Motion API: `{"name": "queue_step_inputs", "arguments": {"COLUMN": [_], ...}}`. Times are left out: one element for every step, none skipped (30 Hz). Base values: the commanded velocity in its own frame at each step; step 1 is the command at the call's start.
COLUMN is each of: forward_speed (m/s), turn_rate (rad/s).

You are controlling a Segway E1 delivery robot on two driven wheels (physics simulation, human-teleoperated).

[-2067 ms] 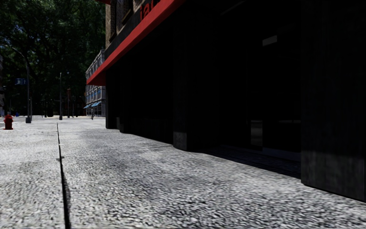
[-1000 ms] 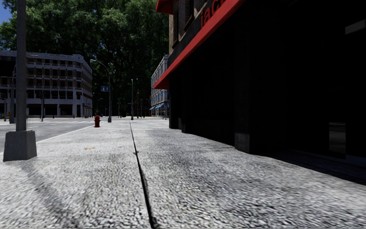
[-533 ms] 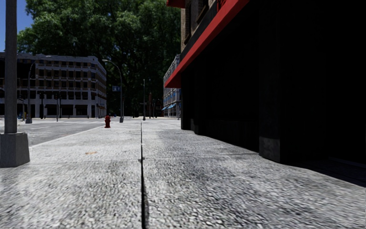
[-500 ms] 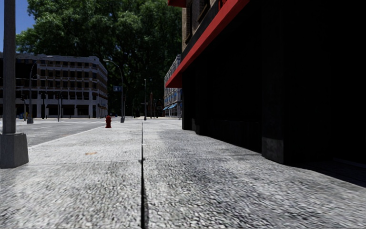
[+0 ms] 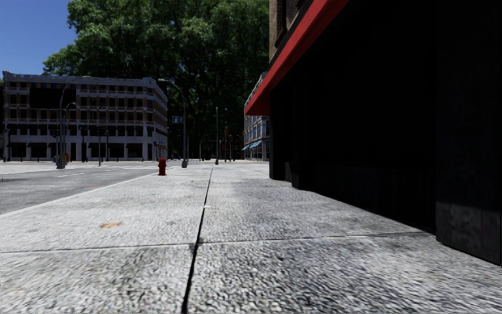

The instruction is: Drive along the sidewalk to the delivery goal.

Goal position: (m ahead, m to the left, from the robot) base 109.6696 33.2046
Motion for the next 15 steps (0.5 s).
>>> {"name": "queue_step_inputs", "arguments": {"forward_speed": [2.0, 2.0, 2.0, 2.0, 2.0, 2.0, 2.0, 2.0, 2.0, 2.0, 2.0, 2.0, 2.0, 2.0, 2.0], "turn_rate": [0.0, 0.0, 0.0, 0.0, 0.0, 0.0, 0.0, 0.0, 0.0, 0.0, 0.03, 0.18, 0.23, 0.23, 0.24]}}
